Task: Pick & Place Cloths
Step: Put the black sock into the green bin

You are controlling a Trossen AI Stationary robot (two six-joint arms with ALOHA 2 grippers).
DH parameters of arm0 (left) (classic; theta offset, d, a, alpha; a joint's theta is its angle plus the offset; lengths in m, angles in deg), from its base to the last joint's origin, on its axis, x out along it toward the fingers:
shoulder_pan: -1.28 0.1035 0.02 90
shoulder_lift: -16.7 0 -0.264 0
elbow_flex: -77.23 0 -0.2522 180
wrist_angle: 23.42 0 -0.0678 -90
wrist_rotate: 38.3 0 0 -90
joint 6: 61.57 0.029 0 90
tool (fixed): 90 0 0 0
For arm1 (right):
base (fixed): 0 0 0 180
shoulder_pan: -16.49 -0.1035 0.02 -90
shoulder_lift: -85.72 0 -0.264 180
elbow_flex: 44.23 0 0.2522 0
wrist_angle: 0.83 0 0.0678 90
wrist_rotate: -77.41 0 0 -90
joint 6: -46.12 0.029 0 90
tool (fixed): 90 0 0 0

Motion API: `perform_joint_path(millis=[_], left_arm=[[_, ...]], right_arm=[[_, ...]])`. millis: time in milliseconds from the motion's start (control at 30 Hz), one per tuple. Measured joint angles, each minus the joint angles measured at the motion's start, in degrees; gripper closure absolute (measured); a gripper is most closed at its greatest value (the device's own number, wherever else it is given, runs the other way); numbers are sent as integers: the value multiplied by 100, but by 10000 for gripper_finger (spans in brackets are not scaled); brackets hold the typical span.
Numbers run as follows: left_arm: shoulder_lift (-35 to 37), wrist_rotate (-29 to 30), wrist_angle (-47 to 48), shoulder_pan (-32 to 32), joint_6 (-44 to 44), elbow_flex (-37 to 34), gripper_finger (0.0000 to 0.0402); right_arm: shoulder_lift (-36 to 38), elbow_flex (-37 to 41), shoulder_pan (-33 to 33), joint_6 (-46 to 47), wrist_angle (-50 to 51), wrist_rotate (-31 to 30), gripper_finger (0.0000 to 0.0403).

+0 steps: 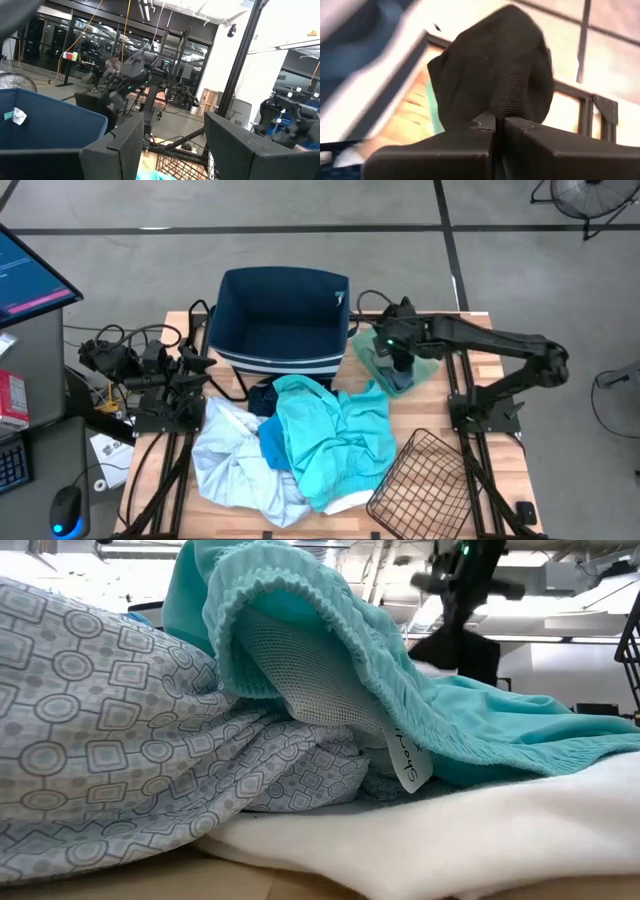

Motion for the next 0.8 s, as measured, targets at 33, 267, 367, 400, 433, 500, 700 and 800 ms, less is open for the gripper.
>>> perform_joint_path(millis=[33, 267, 367, 400, 433, 500, 700, 800], left_arm=[[0, 0, 0, 1, 0, 0, 211], [0, -1, 0, 1, 0, 0, 211], [0, 0, 0, 0, 0, 0, 211], [0, -1, 0, 2, 0, 0, 211], [0, -1, 0, 1, 0, 0, 211], [0, 0, 0, 0, 0, 0, 211], [0, -1, 0, 1, 0, 0, 211], [0, 0, 0, 2, 0, 0, 211]], right_arm=[[-83, 84, 98, 0, 1, 105, 403], [-707, 623, 553, 0, -89, 1159, 403], [-938, 664, 604, 0, -87, 1530, 403], [-1015, 664, 604, 0, -69, 1645, 403], [-1086, 666, 604, 1, -40, 1748, 403], [-1221, 664, 633, 33, -21, 1849, 403], [-1529, 660, 793, 103, 22, 2044, 386], [-1484, 614, 797, 23, 86, 2038, 353]])
